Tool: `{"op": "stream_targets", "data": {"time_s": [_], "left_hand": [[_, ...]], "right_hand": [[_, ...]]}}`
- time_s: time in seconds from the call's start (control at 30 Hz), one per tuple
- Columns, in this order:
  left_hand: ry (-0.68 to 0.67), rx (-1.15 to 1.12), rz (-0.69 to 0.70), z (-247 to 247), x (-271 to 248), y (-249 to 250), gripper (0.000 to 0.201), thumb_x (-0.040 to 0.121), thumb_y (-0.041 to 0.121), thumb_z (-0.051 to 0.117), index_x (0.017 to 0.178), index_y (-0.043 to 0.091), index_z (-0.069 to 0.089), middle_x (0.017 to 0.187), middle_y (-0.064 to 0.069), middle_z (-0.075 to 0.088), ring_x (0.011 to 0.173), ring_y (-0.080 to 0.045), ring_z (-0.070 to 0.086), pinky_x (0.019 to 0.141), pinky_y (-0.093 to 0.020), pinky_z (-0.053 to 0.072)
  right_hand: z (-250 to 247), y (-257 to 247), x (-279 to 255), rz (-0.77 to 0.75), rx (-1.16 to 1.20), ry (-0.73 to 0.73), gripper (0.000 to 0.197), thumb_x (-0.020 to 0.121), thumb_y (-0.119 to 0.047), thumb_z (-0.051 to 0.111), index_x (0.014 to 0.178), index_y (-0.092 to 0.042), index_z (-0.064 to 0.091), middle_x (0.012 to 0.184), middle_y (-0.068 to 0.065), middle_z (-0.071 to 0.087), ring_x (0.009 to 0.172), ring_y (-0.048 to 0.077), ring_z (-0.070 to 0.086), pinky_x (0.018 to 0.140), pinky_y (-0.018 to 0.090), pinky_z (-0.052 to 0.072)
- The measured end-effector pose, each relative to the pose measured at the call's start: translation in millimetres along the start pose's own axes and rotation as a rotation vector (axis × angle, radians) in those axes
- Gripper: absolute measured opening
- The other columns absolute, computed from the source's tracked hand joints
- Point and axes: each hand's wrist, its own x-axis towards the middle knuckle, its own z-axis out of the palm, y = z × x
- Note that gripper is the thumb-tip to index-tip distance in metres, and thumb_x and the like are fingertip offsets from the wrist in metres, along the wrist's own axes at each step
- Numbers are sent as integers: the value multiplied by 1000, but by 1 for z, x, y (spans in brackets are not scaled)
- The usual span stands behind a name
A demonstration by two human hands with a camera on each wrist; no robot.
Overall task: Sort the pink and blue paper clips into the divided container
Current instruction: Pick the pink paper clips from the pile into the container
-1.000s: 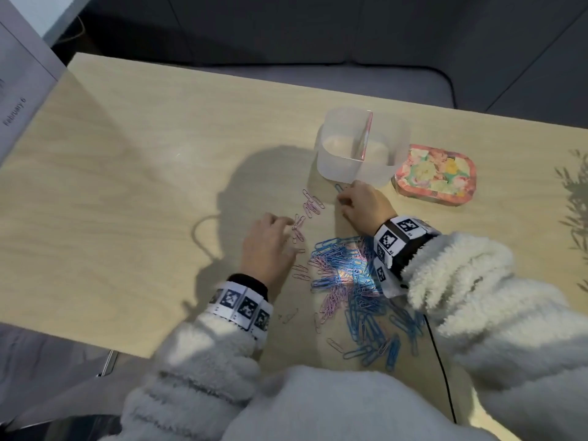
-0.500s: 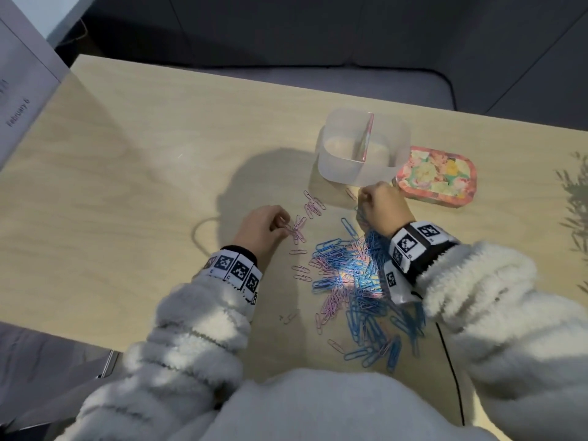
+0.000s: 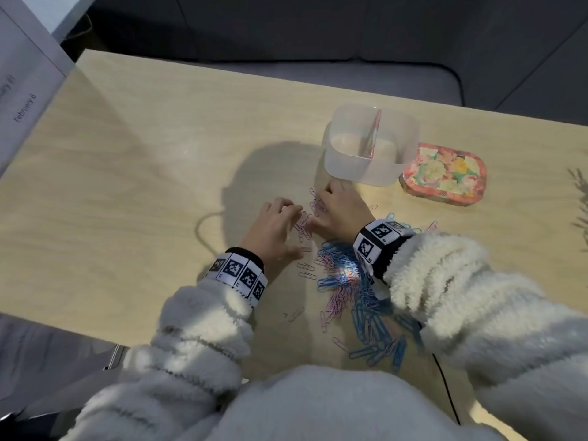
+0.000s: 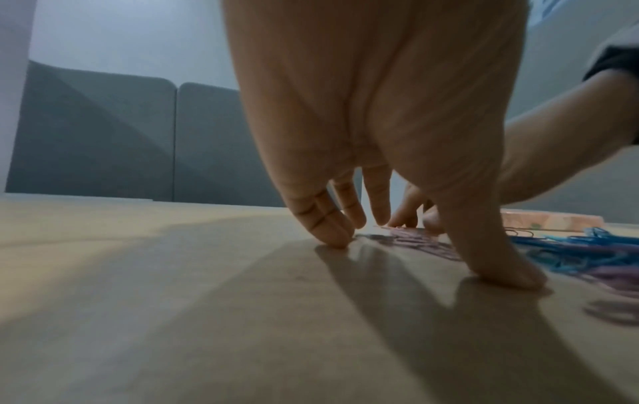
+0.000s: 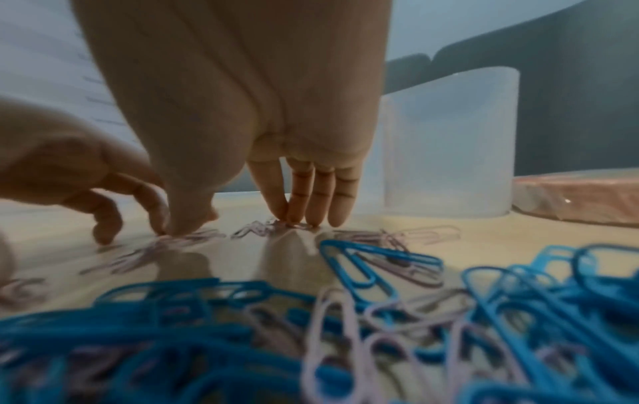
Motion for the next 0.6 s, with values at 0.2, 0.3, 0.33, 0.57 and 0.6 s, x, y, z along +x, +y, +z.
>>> {"op": "stream_targets", "data": {"time_s": [0.2,0.3,0.33,0.57,0.6], "left_hand": [[-28,-2,32,-10,14,4,81,65,25,80,134,8,43,125,-15,48,111,-29,46,96,-34,37],[-61,11,43,-13,19,7,68,69,21,77,129,8,49,120,-16,51,106,-30,52,92,-37,41],[-55,6,42,-14,20,6,62,70,18,76,126,7,52,117,-16,53,104,-30,53,90,-36,41],[-1,61,9,-14,21,9,25,78,16,66,102,8,67,98,-15,63,95,-30,57,79,-34,41],[14,61,2,-12,19,8,22,80,17,65,99,7,67,97,-15,63,93,-30,57,78,-33,40]], "right_hand": [[8,-8,-8,-149,-28,-120,59,82,-42,61,126,-7,47,122,15,45,115,29,39,98,36,32],[7,-9,-12,-146,35,-120,52,82,-34,62,124,-6,50,123,14,44,116,29,38,97,36,34],[7,-10,-13,-145,37,-121,50,82,-31,63,123,-6,51,122,14,44,116,29,38,96,37,34],[19,-23,-14,-63,121,-58,26,88,-12,50,109,-3,62,107,18,52,107,33,48,84,42,45],[20,-24,-13,-53,110,-57,26,89,-11,48,109,-2,62,107,19,53,107,33,48,83,42,45]]}}
